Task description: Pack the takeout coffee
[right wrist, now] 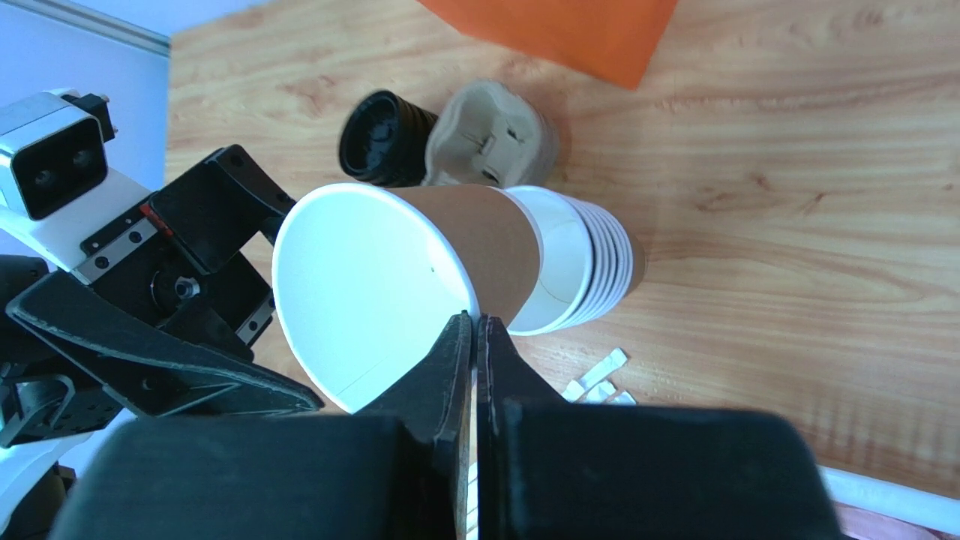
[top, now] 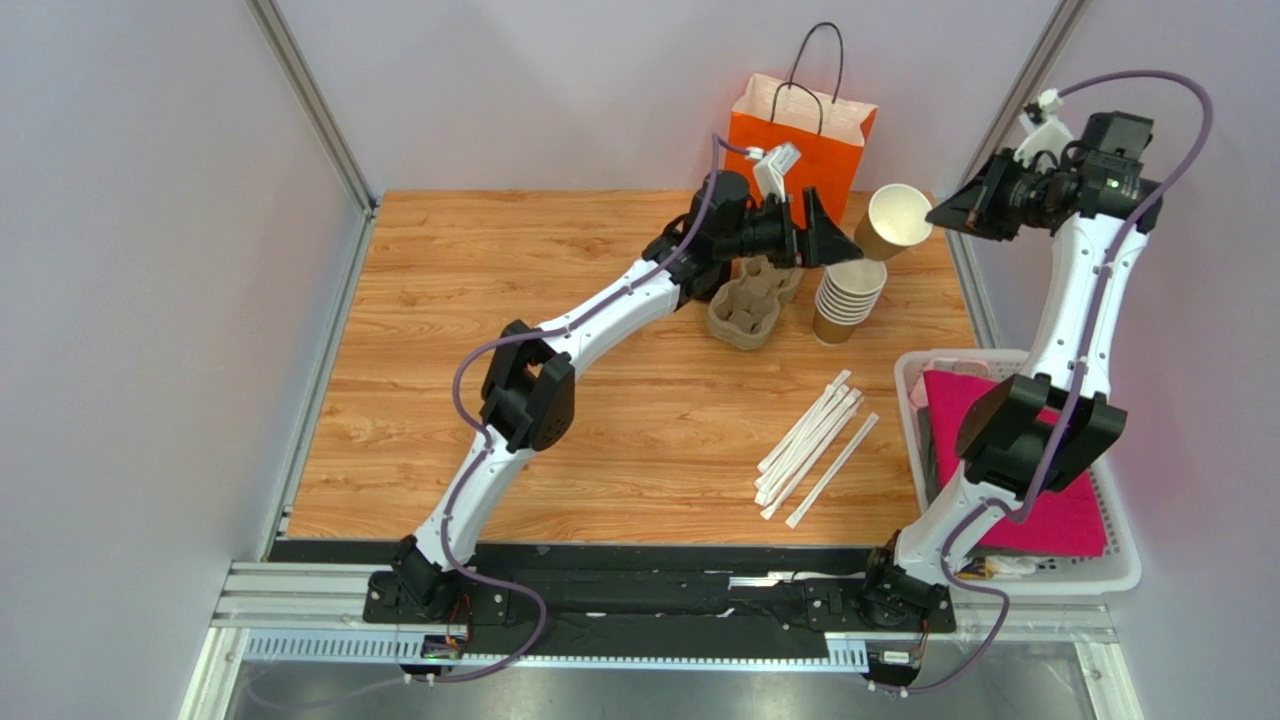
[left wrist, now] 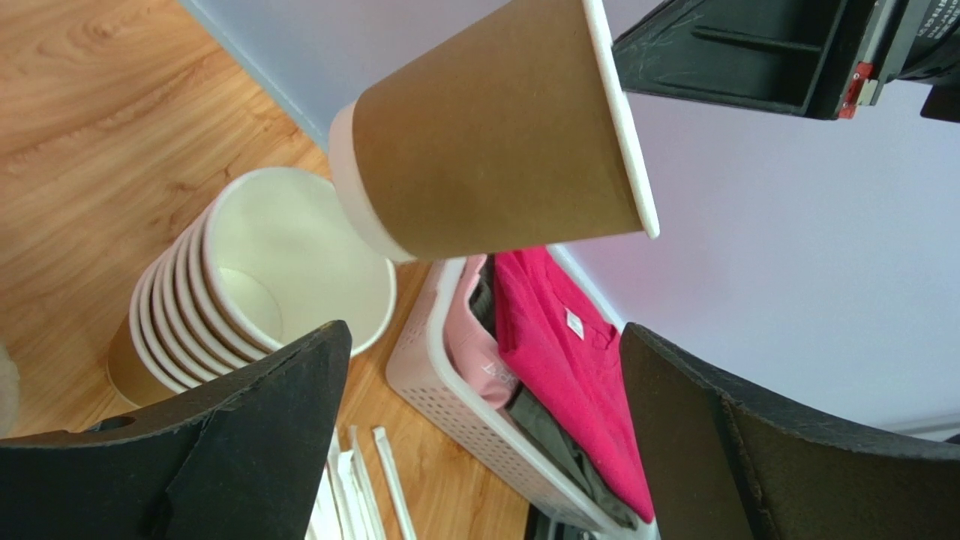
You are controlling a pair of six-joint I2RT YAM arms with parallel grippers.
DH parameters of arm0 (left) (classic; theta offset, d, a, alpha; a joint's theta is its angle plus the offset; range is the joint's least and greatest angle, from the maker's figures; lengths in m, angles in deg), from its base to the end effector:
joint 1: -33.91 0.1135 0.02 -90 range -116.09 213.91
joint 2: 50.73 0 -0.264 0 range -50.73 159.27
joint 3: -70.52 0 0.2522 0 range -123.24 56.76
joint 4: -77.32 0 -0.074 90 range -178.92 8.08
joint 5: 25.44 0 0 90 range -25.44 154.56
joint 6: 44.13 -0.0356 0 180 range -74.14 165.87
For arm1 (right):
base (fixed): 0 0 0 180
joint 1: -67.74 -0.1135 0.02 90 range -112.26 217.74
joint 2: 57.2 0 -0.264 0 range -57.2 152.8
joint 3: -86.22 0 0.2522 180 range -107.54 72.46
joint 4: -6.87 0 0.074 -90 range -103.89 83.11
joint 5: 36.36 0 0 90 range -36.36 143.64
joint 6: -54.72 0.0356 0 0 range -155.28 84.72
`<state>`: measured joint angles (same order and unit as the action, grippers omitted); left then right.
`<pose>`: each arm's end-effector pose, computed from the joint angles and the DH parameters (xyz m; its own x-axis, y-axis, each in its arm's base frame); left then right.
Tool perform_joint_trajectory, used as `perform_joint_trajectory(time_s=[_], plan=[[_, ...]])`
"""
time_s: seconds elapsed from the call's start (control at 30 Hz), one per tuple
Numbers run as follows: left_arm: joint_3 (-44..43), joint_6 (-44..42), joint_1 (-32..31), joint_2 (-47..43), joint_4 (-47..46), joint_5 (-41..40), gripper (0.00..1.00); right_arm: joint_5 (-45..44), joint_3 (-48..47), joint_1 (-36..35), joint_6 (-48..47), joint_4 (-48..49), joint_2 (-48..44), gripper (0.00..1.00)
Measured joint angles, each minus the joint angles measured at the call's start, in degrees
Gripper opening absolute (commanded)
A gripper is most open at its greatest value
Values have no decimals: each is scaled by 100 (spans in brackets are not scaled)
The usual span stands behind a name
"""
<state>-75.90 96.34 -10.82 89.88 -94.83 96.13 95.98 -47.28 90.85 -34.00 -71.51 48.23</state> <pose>0.3984 -0.4209 0.3028 -0.7653 -0.1669 -0.6217 0.5987 0.1702 -0.7827 0.3560 -0.1259 0.4095 -0.7099 0.3209 -0.6269 -0.0897 0.8417 0.5324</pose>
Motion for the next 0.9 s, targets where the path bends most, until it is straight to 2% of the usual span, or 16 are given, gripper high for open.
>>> perform_joint_trajectory(time_s=[0.23,0.4,0.5,0.63,0.8,0.9], plan=[[186,-579,116,-1250,518,109,99,610,0,59,122,293,-673,0],[1663,-798,706,-3027,483,490,99,916,407,-190,146,448,-1069,0],[2573,-1187,1471,-4048,820,544,99,885,907,-693,39,446,-1346,0],[3534,-2437,2435,-5261,1794,118,99,693,1368,-1670,-219,409,-1467,0],[4588,-3779,2732,-6968,2841,-752,99,142,1757,-3211,-525,404,-1410,0],[4669,-4328,2953,-7748,3563,-1340,99,-164,1775,-4076,-599,428,-1215,0]])
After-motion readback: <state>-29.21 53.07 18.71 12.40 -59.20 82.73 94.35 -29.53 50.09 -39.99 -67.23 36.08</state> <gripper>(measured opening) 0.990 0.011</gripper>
